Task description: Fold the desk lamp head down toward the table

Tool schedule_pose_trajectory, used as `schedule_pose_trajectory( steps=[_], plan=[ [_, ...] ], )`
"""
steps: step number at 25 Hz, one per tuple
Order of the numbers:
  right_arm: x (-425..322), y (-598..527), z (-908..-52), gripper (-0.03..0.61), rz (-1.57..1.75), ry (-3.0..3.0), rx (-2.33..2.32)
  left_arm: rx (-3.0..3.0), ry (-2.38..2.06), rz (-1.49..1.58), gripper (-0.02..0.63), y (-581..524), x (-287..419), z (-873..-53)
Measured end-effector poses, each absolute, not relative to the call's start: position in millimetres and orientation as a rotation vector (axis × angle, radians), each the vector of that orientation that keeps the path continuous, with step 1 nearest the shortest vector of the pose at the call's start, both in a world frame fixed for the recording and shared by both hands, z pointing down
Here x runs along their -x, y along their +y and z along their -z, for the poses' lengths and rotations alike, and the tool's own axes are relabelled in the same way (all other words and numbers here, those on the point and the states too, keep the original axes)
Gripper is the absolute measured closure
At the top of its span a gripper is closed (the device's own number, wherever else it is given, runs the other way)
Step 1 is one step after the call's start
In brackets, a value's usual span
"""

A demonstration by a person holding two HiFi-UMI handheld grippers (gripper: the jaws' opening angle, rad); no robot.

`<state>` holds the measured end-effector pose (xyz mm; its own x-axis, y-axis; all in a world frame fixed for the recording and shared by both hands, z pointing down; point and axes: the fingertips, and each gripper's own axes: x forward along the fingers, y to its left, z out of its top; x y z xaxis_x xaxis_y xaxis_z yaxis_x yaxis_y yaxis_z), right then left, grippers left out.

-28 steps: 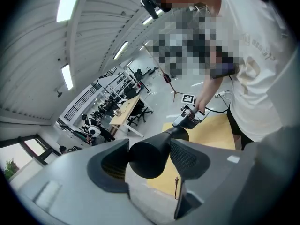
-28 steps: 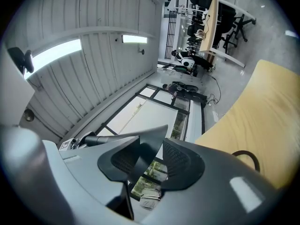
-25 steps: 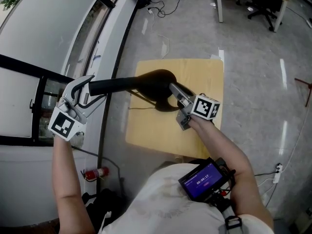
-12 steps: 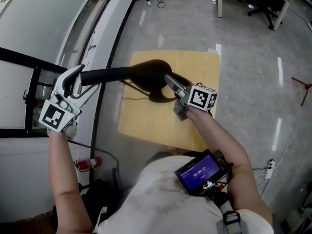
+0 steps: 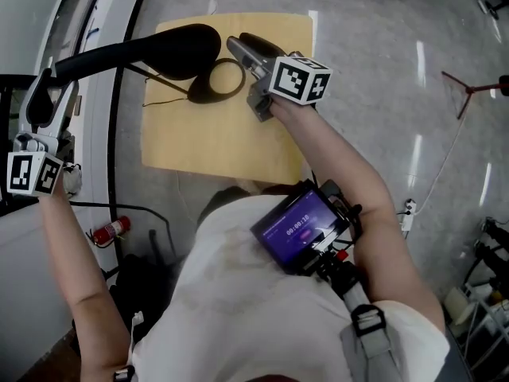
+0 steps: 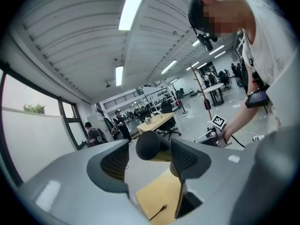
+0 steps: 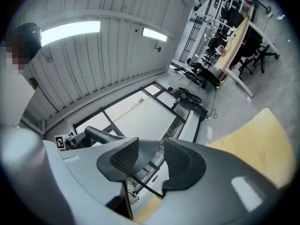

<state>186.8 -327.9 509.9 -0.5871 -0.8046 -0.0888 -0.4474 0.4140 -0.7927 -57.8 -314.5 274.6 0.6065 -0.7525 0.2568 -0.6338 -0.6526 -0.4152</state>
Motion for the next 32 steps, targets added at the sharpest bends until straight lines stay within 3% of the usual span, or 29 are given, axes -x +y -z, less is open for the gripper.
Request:
schedule_pose_trajectory(
  steps=[5,14,20,32],
  plan=[
    [-185,-324,-494,0.431,0.956,2.293,1.103,2.605,1.286,0.430,0.398,-312,78,-283],
    [-185,-309,-463,0.561,0.712,2.497,1.251,2.707,1.237,0.378,0.527,-260,64,-357],
    [-145,-238,-419,0.566,0.570,2.646,1.224,2.821,1.362,0.172,0.602,-178,87,-363],
    [-103,-147,-385,0.568,0.409,2.893,1.088,2.875,1.406,0.061,0.612,-91,84,-371]
  ],
)
